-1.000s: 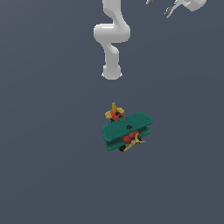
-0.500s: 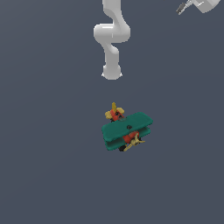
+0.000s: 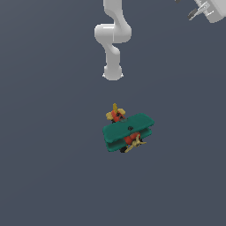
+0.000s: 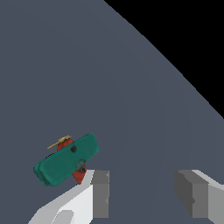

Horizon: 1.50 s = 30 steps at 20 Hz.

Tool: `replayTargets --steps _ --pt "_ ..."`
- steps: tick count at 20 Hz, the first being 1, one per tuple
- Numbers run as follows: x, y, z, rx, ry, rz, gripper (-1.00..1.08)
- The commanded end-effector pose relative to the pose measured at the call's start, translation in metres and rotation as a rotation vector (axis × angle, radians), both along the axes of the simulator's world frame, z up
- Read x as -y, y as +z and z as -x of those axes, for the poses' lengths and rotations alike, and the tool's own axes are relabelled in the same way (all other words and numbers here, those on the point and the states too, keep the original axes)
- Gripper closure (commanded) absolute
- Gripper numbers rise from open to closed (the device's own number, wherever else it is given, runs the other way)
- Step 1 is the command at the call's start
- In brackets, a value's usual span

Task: Pick up the object and move it to a goal position.

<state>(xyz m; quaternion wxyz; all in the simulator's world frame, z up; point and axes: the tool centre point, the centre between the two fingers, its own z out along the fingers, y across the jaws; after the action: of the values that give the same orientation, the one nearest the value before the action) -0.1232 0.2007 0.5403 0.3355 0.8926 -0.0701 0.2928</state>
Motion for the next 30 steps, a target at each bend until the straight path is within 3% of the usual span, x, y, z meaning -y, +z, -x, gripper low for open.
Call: replayTargets --steps 1,15,30 --pt "-0.009 -0.005 0.000 0.015 -0.009 0.033 -0.20" --pt "-0.048 -0.054 -0.009 0.069 -0.057 0.220 -0.20" --pt "-0.068 -0.142 -0.027 0.085 -0.102 0.421 -0.20"
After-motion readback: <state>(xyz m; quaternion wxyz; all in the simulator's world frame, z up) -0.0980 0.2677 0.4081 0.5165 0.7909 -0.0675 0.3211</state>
